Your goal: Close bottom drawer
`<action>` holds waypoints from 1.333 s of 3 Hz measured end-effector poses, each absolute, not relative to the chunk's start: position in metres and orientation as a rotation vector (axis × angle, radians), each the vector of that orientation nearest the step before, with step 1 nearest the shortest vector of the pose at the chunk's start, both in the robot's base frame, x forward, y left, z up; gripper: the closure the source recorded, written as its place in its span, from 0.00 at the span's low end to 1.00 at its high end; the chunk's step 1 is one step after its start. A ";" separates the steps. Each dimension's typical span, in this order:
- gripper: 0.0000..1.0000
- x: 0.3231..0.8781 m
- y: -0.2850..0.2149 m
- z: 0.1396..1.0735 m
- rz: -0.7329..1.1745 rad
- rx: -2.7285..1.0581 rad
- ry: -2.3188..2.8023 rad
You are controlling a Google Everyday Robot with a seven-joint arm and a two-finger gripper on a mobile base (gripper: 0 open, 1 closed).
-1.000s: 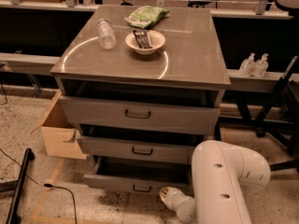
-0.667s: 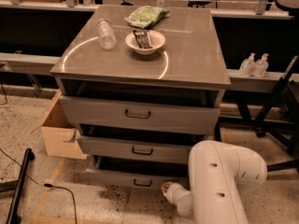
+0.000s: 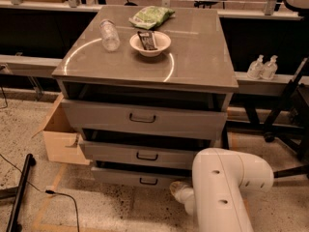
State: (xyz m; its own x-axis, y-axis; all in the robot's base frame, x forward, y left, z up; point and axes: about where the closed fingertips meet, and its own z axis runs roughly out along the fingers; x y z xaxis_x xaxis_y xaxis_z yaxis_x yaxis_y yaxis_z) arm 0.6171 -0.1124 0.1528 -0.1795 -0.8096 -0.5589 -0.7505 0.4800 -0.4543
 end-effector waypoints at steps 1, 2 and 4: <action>1.00 0.631 -0.121 0.145 -0.094 -1.265 1.967; 1.00 0.637 -0.125 0.141 -0.081 -1.255 1.976; 1.00 0.582 -0.114 0.158 0.073 -1.307 1.978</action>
Offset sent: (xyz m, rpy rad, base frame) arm 0.0271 -0.0193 -0.0178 0.0333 0.0250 -0.0375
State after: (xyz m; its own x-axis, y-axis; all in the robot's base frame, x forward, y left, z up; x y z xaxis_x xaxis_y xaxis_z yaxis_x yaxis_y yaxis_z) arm 0.5822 -0.1144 0.1581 -0.1963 -0.7681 -0.6095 -0.8110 0.4765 -0.3394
